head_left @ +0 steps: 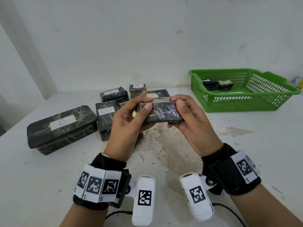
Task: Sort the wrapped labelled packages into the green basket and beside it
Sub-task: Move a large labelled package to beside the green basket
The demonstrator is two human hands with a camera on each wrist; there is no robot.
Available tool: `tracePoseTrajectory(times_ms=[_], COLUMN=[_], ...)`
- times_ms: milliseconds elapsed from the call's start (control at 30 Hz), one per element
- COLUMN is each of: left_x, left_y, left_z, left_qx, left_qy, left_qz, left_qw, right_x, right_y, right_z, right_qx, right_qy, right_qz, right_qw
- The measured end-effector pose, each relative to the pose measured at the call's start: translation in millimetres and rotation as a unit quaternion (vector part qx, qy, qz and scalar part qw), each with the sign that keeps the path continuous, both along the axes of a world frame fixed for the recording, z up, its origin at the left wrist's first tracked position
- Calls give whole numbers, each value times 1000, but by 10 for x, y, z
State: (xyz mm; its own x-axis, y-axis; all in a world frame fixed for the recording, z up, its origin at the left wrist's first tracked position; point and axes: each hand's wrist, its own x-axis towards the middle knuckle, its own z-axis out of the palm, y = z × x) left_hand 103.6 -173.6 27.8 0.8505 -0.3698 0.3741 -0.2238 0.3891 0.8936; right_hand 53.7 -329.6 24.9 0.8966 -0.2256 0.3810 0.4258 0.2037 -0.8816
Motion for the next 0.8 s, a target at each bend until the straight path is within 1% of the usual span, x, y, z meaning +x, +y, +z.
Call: tracePoseTrajectory(times_ms=[167, 233, 300, 367, 500, 600, 700, 800], left_x=[32, 41, 46, 47, 59, 50, 34, 30], left_y=[21, 35, 43, 37, 24, 34, 54, 43], left_z=[-2, -1, 0, 3, -8, 3, 18, 21], left_qx=[-9, -10, -16, -19, -23, -22, -37, -33], left_qy=[22, 27, 31, 29, 42, 33, 26, 24], left_qz=[-7, -19, -35, -33, -25, -29, -51, -48], left_qw=[1000, 999, 999, 999, 999, 999, 998, 998], right_x=[-3, -4, -4, -5, -3, 7, 7, 5], right_y=[-25, -27, -42, -57, -60, -60, -70, -62], right_z=[14, 15, 10, 18, 3, -30, -40, -29], right_qx=[20, 12, 24, 29, 6, -37, -27, -32], right_qy=[27, 20, 16, 15, 34, 28, 2, 7], right_qz=[45, 44, 42, 43, 51, 24, 26, 26], right_qw=[998, 999, 999, 999, 998, 999, 999, 999])
